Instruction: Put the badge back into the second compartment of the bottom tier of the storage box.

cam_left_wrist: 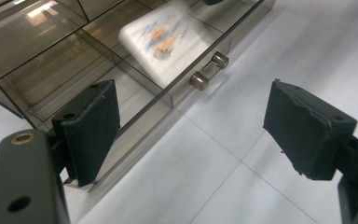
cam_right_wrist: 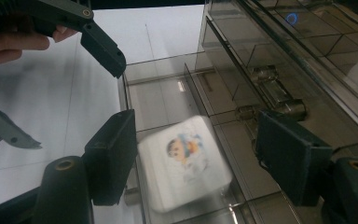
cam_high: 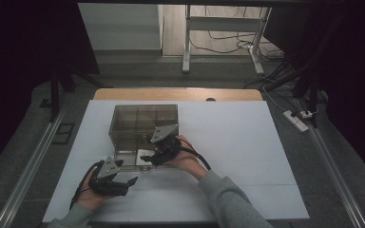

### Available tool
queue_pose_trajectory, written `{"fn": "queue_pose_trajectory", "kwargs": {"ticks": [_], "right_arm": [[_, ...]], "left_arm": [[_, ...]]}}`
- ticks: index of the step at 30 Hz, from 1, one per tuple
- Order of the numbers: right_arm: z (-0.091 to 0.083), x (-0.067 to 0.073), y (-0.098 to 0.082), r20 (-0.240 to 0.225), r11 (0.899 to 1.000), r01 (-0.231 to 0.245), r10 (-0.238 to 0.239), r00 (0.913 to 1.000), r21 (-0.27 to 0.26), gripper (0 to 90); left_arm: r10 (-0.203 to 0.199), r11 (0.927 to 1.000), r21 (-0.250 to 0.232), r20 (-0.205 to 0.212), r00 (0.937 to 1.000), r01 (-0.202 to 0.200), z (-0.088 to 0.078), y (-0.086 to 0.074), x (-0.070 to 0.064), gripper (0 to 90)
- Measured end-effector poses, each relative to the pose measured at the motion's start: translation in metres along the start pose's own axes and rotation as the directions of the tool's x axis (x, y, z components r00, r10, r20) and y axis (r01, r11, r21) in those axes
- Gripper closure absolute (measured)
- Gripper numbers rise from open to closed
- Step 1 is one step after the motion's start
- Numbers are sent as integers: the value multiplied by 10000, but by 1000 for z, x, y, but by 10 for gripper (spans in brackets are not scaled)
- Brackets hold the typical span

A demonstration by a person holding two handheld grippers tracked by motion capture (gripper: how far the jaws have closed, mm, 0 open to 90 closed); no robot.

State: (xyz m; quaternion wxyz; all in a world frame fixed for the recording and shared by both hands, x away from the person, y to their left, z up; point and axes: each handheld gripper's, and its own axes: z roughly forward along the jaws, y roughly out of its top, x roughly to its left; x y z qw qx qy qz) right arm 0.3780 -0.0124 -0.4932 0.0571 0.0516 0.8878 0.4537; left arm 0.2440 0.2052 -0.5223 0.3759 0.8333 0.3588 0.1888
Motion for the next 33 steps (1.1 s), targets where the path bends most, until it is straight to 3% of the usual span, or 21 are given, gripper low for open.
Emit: {"fn": "queue_pose_trajectory", "kwargs": {"ticks": [18, 26, 33], "right_arm": [[-37, 3, -12, 94, 9990, -422, 424, 9991, -156, 303], [-65, 2, -27, 513, 9971, -693, 708, 9962, -303, 311], [-95, 1, -51, 1063, 9930, -1120, 1153, 9876, -366, 313]], "left_arm": [[16, 10000, 55, -15, 10000, -16, 1, 0, -1, 183], [16, 10000, 74, -41, 10000, -16, 1, 1, -1, 183], [17, 10000, 82, -51, 10000, -17, 2, 1, -1, 183]]}}
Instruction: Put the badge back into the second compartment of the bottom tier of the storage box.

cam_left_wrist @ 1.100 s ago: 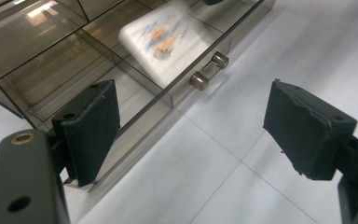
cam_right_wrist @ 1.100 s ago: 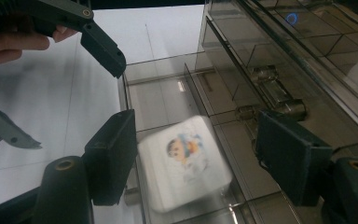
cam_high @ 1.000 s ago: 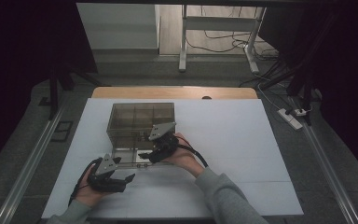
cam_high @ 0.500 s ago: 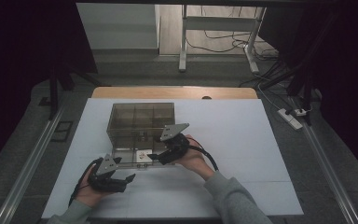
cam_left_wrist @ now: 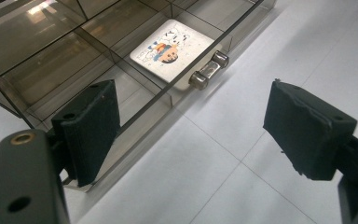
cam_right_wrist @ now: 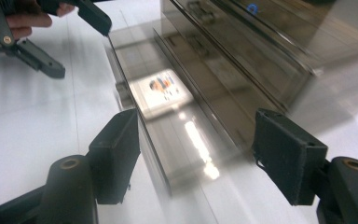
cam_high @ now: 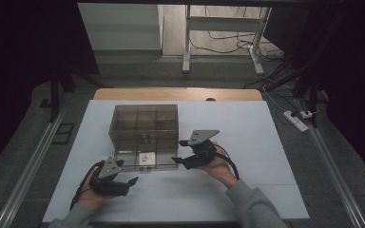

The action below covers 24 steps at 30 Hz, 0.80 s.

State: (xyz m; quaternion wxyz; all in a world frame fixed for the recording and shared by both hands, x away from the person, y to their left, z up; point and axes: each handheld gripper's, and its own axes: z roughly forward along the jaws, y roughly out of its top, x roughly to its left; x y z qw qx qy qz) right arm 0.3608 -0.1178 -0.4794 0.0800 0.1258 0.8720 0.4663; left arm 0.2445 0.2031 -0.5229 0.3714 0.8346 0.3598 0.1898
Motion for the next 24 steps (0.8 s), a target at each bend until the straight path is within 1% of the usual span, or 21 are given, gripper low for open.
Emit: {"fn": "queue_pose_trajectory", "kwargs": {"ticks": [5, 6, 9, 13, 16, 20, 23, 24], "right_arm": [[-21, -5, -16, 393, 9995, -274, 269, 9989, 127, 314], [-24, -6, -20, 404, 9991, -409, 405, 9984, 79, 313], [-35, -9, -30, 616, 9981, -608, 602, 9963, 86, 315], [-48, -10, -42, 903, 9972, -733, 718, 9933, 134, 316], [-58, -11, -51, 1094, 9956, -930, 910, 9898, 131, 316], [-76, -10, -64, 1404, 9933, -1155, 1132, 9836, 80, 319], [-87, -9, -75, 1616, 9922, -1249, 1232, 9791, 2, 321], [-90, -9, -77, 1613, 9918, -1276, 1256, 9789, 20, 321]], "left_arm": [[8, 10000, -19, -30, 10000, -8, 0, 0, 0, 183], [16, 10000, -8, -31, 10000, -16, 0, 0, 0, 183], [59, 10000, 25, -22, 10000, -59, 0, 0, -1, 183], [73, 10000, 28, -25, 10000, -73, 0, 0, -1, 183], [56, 10000, 13, -28, 10000, -56, -1, 0, -1, 183], [52, 10000, -6, -28, 10000, -52, -1, 0, -1, 183], [66, 10000, 3, -31, 10000, -66, -1, 0, -1, 183], [66, 10000, 2, -33, 10000, -66, -1, 0, -1, 183]]}}
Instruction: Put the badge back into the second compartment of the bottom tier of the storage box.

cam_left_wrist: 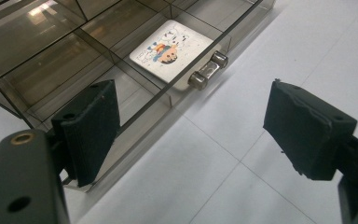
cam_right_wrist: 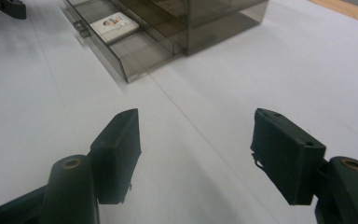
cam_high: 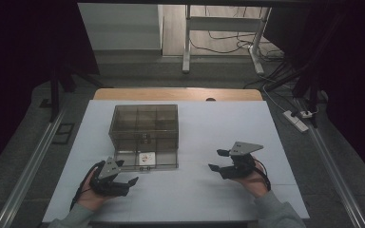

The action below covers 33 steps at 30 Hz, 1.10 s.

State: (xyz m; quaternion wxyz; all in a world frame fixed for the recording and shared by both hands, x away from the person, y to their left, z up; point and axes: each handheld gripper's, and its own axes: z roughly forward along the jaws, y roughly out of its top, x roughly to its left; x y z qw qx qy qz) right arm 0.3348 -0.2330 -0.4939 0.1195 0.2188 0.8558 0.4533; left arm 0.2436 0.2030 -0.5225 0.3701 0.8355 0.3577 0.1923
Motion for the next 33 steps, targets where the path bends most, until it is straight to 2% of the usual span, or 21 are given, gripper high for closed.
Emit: {"fn": "queue_pose_trajectory", "kwargs": {"ticks": [8, 20, 27, 33], "right_arm": [[-26, -4, -20, 503, 9992, -381, 386, 9980, -127, 321], [-57, -9, -44, 1198, 9970, -724, 752, 9900, -276, 321], [-68, -12, -53, 1389, 9960, -816, 860, 9866, -366, 321], [-66, -11, -52, 1383, 9971, -694, 731, 9877, -313, 321]], "left_arm": [[-17, 10000, 14, -26, 10000, 17, 0, 0, 1, 183], [-30, 10000, 20, -54, 10000, 30, 0, 0, 1, 183], [-36, 10000, -54, -97, 9999, 36, 0, 0, 1, 184], [1, 9999, -100, -141, 9999, -2, 0, 0, 1, 185]]}}
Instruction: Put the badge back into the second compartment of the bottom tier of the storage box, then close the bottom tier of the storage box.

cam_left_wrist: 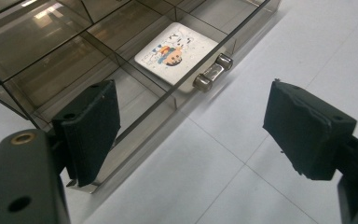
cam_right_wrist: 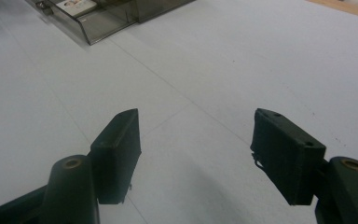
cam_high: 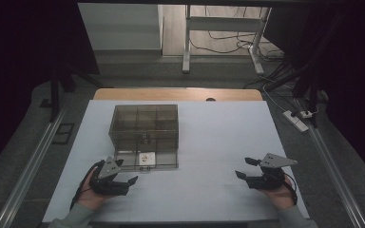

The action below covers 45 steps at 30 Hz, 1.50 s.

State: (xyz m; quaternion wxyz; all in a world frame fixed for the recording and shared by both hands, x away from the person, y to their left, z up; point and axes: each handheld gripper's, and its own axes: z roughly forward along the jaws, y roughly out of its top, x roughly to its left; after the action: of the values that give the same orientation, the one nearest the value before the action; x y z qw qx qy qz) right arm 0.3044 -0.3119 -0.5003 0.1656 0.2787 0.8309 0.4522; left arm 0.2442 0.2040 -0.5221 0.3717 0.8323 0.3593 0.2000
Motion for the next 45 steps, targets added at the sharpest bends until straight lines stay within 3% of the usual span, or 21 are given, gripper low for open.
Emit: {"fn": "queue_pose_trajectory", "kwargs": {"ticks": [20, 35, 39, 45], "right_arm": [[4, 2, 0, 12, 9991, 256, -256, 9997, 335, 321], [3, 1, -2, 101, 9992, 212, -215, 9997, 349, 321], [3, 0, -3, 153, 9996, 106, -110, 9998, 258, 321], [3, 0, -3, 133, 9990, 193, -198, 9997, 392, 320]], "left_arm": [[-58, 9996, -274, -44, 10000, 57, -1, 1, -1, 189], [115, 9985, -547, 450, 9989, -90, 4, 16, -11, 235], [44, 9983, -587, 497, 9988, -15, 4, 13, -12, 309], [-129, 9979, -632, 642, 9979, 170, 2, 10, -11, 598]]}}
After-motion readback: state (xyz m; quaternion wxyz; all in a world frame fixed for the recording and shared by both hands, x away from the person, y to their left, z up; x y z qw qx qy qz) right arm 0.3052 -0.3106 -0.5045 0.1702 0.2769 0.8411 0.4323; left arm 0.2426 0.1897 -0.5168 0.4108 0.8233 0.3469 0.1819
